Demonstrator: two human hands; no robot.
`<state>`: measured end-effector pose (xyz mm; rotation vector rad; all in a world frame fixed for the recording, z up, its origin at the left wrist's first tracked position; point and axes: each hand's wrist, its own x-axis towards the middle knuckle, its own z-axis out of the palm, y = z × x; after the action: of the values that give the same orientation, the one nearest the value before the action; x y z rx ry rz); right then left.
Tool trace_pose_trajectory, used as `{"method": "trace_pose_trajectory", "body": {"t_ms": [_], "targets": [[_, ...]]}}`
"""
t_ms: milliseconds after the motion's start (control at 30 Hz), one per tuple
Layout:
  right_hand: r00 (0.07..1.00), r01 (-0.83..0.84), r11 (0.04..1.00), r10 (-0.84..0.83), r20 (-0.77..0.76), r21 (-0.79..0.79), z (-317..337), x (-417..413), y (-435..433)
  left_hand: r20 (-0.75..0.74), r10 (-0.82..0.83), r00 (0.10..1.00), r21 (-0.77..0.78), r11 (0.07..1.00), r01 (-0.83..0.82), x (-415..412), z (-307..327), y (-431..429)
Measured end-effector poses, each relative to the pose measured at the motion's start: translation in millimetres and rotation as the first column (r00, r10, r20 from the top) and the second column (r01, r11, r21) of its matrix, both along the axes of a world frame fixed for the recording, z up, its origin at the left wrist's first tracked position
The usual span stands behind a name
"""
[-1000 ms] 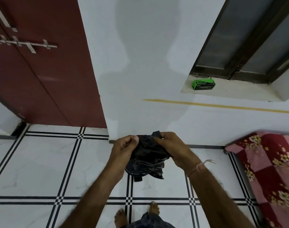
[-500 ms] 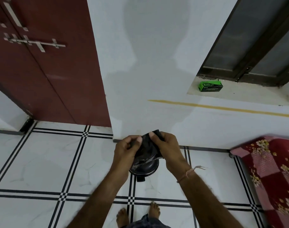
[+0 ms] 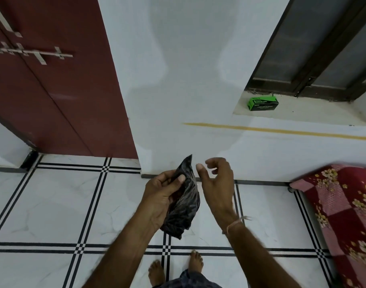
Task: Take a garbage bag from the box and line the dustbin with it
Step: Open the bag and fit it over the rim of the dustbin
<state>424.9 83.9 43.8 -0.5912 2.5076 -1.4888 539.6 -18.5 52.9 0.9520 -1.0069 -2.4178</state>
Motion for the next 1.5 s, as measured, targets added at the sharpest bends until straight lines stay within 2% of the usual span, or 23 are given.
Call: {"method": "trace_pose_trajectory", "body": {"t_ms": [33,100,167,433,600,667,733,833,933,967,1033,1100,1233,1267,1300,1333,1367,1400,1433,1500], "targets": [[0.998,-0.052,0.992,0.057,0.040,-0.115,5,7,4,0.005,0.020,1.000,-0.040,0.999,-0.020,-1,0,1],[0.906,-0.204,0.919,0.309,0.291,-0.338,13,15,6,-0.006,0.044,0.999,-0.071,0.996,-0.044,-3,1,1],[0.826,-0.223,0.879,0.400,0.396,-0.421,13,17,6,-0.033,0.037,0.999,-0.038,0.999,-0.039,-5,1,3],[0.743,-0.017,0.880,0.329,0.583,-0.475,17,11,2,-0.031,0.022,0.999,-0.027,0.999,-0.023,0,-6,0],[0.702,0.245,0.910,0.072,0.708,-0.335,7,-11,-2,0.035,0.059,0.998,-0.036,0.998,-0.058,15,-17,-14],[0.708,0.317,0.903,-0.021,0.706,-0.291,-1,-20,-7,0.081,0.024,0.996,-0.110,0.994,-0.015,23,-22,-17],[0.761,0.295,0.914,-0.049,0.647,-0.277,-3,-24,-13,0.145,-0.045,0.988,-0.208,0.975,0.074,31,-25,-19],[0.797,0.163,0.941,0.051,0.602,-0.296,0,-26,-14,0.291,-0.126,0.948,-0.372,0.898,0.234,45,-28,-27],[0.818,0.015,0.956,0.156,0.553,-0.293,5,-29,-13,0.362,-0.039,0.931,-0.539,0.807,0.243,44,-17,-26],[0.835,-0.043,0.962,0.183,0.519,-0.269,7,-29,-14,0.356,-0.064,0.932,-0.560,0.784,0.267,38,-10,-24],[0.824,-0.166,0.955,0.272,0.498,-0.247,11,-31,-16,0.352,-0.211,0.912,-0.508,0.775,0.376,23,1,-17],[0.762,-0.254,0.924,0.374,0.529,-0.287,16,-34,-18,0.298,-0.338,0.892,-0.444,0.778,0.444,10,6,-15],[0.669,-0.313,0.885,0.462,0.582,-0.343,26,-44,-21,0.161,-0.369,0.915,-0.254,0.881,0.400,2,6,-10],[0.684,-0.306,0.895,0.443,0.580,-0.323,24,-45,-22,0.150,-0.349,0.925,-0.202,0.905,0.374,0,6,-6],[0.755,-0.299,0.922,0.387,0.529,-0.247,20,-45,-23,0.147,-0.306,0.941,-0.159,0.931,0.328,-3,5,-3],[0.863,-0.271,0.954,0.300,0.406,-0.127,15,-44,-23,0.151,-0.250,0.956,-0.117,0.956,0.269,-6,5,0],[0.960,-0.177,0.984,0.173,0.218,0.001,10,-42,-19,0.159,-0.192,0.968,-0.101,0.973,0.209,-9,4,3],[0.997,-0.060,0.998,0.058,0.053,0.035,10,-37,-13,0.166,-0.137,0.977,-0.101,0.983,0.155,-12,5,5],[1.000,-0.030,0.999,0.030,0.010,-0.019,14,-29,-8,0.156,-0.092,0.983,-0.103,0.989,0.109,-13,4,5],[0.955,-0.164,0.972,0.199,0.218,-0.169,24,-11,2,0.116,-0.050,0.992,-0.075,0.995,0.059,-16,6,6]]}}
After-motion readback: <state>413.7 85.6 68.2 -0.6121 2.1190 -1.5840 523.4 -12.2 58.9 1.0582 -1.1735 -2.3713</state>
